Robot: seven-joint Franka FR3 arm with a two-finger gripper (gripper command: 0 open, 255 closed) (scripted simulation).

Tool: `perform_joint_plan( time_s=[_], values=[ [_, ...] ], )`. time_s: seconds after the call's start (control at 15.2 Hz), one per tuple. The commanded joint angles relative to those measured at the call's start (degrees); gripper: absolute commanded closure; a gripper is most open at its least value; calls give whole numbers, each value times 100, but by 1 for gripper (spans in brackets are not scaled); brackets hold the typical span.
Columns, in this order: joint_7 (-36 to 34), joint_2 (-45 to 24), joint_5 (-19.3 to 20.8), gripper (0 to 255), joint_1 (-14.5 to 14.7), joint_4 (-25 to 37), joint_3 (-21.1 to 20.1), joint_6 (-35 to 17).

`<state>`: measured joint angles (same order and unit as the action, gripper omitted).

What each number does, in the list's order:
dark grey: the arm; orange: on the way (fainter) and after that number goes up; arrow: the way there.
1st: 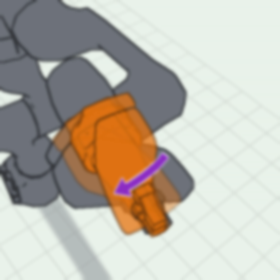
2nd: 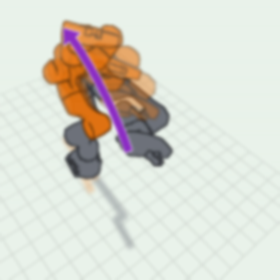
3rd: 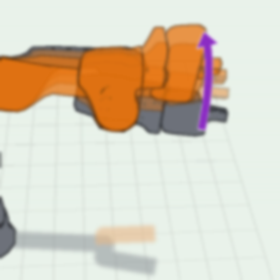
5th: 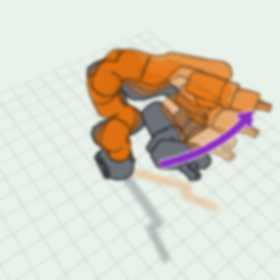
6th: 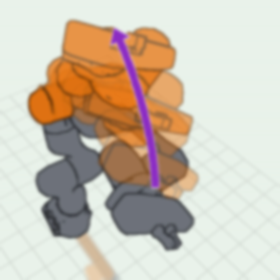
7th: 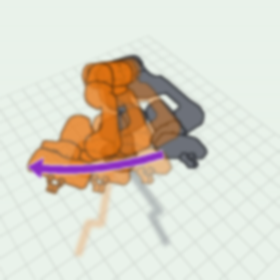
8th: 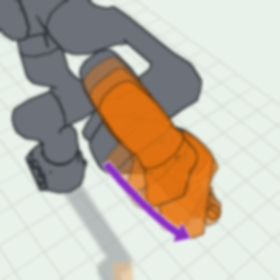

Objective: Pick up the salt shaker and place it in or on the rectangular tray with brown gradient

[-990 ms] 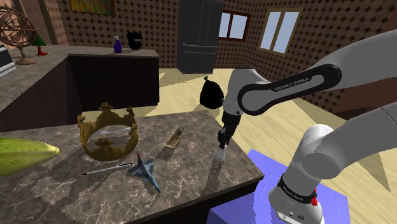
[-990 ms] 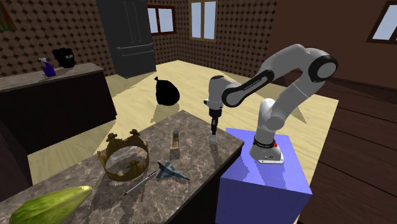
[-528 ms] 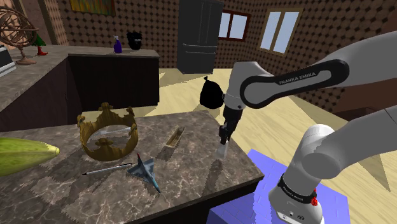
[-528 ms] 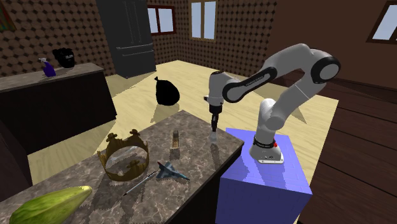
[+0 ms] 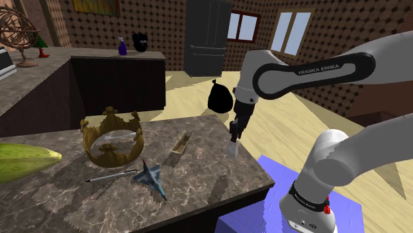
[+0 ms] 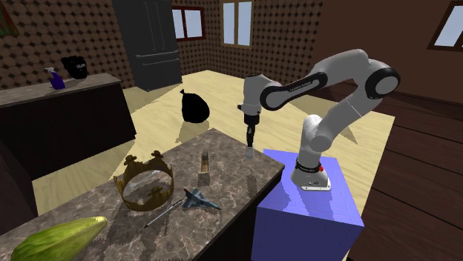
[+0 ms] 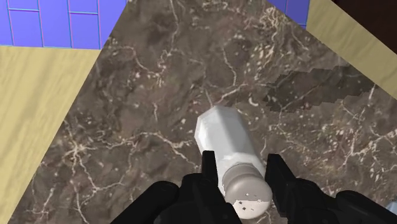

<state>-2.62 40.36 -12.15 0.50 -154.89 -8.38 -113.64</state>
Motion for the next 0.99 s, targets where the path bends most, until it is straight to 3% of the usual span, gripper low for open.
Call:
perform_joint_plan(
  time_s=[0.0, 0.59, 0.92],
  values=[
    [-11, 81, 26, 255, -9, 107, 24, 191],
    [-79, 204, 105, 255, -36, 657, 89, 861],
    [-232, -1043, 137, 255, -94, 1680, -82, 612]
  ],
)
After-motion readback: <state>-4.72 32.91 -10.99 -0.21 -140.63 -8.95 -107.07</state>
